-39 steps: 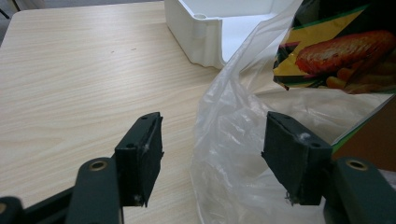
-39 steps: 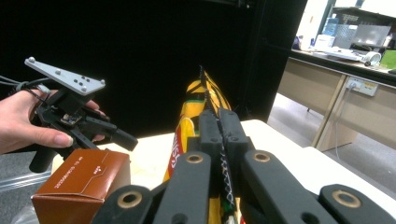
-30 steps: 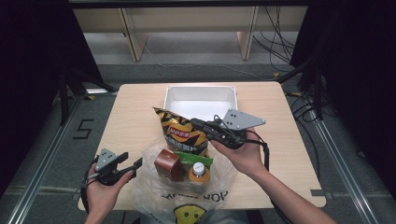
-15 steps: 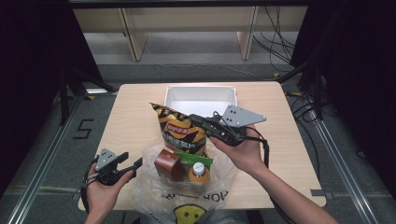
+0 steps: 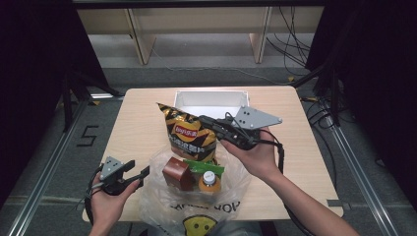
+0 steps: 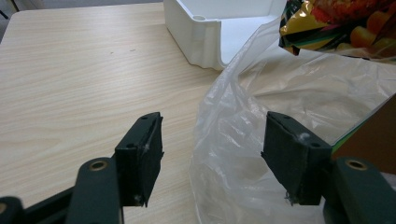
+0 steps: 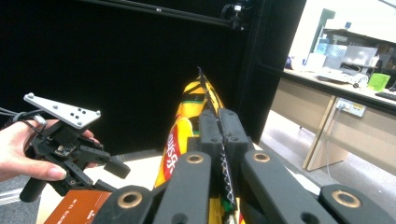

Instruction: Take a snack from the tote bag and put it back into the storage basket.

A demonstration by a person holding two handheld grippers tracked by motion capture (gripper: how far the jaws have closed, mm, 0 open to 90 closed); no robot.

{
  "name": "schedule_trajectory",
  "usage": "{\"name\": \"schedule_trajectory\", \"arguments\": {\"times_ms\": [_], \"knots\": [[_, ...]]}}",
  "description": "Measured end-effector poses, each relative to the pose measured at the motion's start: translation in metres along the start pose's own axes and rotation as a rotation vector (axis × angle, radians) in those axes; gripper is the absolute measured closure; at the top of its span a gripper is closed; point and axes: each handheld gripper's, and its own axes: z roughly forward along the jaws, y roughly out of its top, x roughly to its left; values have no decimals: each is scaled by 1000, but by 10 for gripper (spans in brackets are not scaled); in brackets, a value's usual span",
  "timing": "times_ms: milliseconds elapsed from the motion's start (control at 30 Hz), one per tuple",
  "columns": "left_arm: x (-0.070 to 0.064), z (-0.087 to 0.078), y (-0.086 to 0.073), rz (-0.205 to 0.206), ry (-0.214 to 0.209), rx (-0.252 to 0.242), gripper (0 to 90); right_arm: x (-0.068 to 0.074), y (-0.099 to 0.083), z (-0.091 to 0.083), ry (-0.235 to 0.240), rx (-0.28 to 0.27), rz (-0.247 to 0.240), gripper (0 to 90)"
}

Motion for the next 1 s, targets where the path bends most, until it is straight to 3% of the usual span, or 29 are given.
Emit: {"name": "schedule_trajectory", "arguments": {"times_ms": [33,100,433,467,567,600,833,900,967,1000], "knots": [[0,0,0,1,0,0,372,-2,1,-1,5,0,-18,900],[0,0,0,-1,1,0,373,-1,3,-2,-2,1,2,900],[0,0,0,3,0,3,372,-7,17,-4,-16,-29,-34,900],[0,0,0,3,0,3,373,-7,18,-5,-17,-29,-16,900],[0,1,0,2,0,4,372,-11,20,-5,-22,-37,-48,900],[0,1,0,3,0,3,373,-10,20,-6,-20,-34,-20,900],[0,1,0,3,-2,3,373,-14,22,-7,-34,-37,-4,900],[0,1,0,3,-3,3,373,-16,25,-8,-40,-37,-24,900],[-1,1,0,2,0,4,373,-15,26,-9,-44,-37,1,900],[0,1,0,2,-4,4,373,-17,28,-8,-44,-41,-30,900]]}}
